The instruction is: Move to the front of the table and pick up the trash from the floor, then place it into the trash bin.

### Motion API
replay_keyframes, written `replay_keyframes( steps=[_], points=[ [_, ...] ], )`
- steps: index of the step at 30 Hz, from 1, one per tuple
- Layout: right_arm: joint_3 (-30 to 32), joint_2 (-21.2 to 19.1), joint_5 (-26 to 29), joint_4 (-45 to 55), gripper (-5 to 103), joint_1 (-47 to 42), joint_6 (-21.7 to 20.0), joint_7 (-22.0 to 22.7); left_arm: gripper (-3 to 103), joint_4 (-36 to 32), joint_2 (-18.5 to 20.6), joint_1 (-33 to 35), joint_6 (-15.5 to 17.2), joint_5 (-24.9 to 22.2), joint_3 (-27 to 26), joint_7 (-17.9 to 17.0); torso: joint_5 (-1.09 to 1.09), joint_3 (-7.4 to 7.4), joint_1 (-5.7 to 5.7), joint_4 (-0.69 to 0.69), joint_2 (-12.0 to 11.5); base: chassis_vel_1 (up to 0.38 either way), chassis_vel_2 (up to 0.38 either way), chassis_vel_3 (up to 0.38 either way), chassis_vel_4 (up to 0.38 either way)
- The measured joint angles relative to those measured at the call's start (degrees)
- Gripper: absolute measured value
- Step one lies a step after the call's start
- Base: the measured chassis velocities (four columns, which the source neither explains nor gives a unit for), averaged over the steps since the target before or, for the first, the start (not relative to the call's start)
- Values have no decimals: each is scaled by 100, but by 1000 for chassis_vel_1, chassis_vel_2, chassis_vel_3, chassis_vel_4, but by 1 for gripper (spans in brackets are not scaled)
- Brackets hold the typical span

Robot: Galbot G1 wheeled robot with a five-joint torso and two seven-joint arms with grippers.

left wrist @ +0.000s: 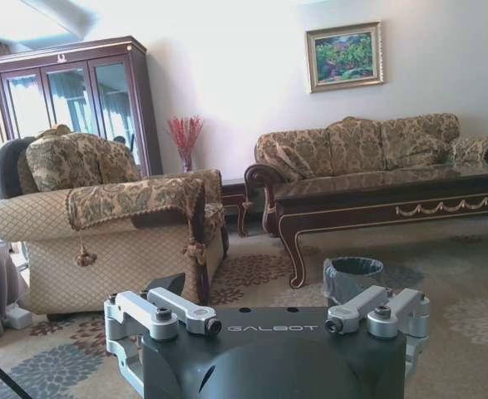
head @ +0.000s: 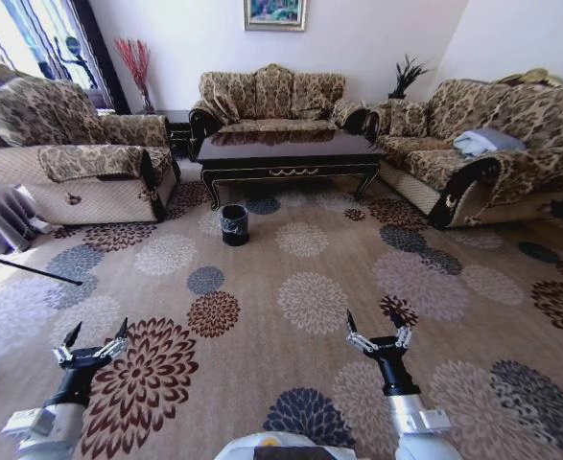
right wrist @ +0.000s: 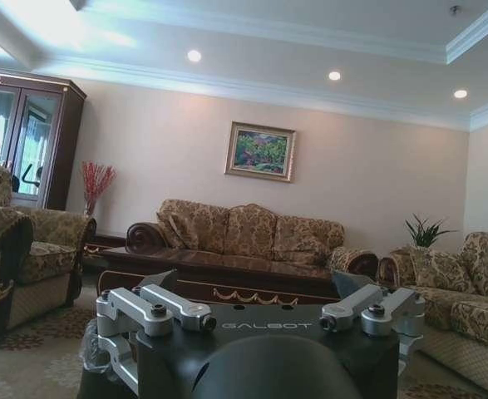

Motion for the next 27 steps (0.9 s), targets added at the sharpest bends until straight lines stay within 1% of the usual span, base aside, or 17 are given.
replay_keyframes(
  steps=[15,27],
  points=[
    [0,0,0,0,100,0,0,0,100,0,0,0,0,0,0,0,0,205,131,0,337,0,0,0,0],
    [0,0,0,0,100,0,0,0,100,0,0,0,0,0,0,0,0,373,260,0,634,0,0,0,0]
  ],
)
